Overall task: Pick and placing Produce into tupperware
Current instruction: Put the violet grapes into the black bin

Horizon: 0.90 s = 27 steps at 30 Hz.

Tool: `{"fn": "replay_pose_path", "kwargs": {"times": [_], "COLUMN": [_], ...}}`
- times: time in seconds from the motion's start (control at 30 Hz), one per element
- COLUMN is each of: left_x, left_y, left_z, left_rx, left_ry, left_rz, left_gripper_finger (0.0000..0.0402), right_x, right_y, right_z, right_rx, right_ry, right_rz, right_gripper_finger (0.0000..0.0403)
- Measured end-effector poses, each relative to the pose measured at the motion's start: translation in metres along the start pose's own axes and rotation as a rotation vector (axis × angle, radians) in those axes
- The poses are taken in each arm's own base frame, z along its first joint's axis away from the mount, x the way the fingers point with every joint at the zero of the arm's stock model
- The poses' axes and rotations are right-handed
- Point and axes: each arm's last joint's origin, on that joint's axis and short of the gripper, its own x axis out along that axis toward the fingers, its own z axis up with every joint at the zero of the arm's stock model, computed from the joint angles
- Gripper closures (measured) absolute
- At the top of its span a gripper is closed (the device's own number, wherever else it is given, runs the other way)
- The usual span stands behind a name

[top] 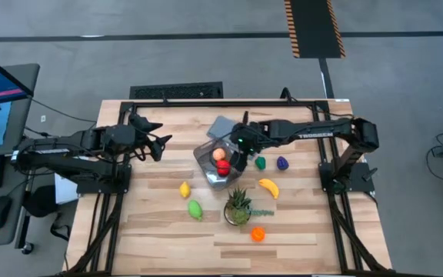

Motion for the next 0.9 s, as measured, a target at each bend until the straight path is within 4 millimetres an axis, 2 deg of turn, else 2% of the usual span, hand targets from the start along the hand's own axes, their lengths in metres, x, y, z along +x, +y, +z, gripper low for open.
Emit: {"fn": "replay_pose_path", "kwargs": {"times": [0.2,0.5,0.73,0.9], "left_x": [0.000,0.004,0.014,0.016], "left_y": [0.000,-0.002,-0.010,-0.021], "left_z": [-0.001,-0.004,-0.021,-0.027], "left_rx": [0.007,0.028,0.113,0.163], "left_ry": [0.012,0.051,0.260,0.309], "left_rz": [0.004,-0.015,-0.107,-0.157], "left_gripper_finger": [0.0129,0.0129,0.0129,0.0129], "right_x": [-0.012,-0.041,-0.065,-0.084], "right_y": [-0.010,-0.021,-0.026,-0.030], "right_z": [-0.040,-0.095,-0.124,-0.138], "right_rx": [0.109,0.248,0.295,0.305], "right_ry": [-0.047,-0.144,-0.244,-0.319], "right_rz": [-0.019,-0.065,-0.081,-0.086], "right_gripper_finger": [0.0112,0.0112,0.0112,0.0112]}}
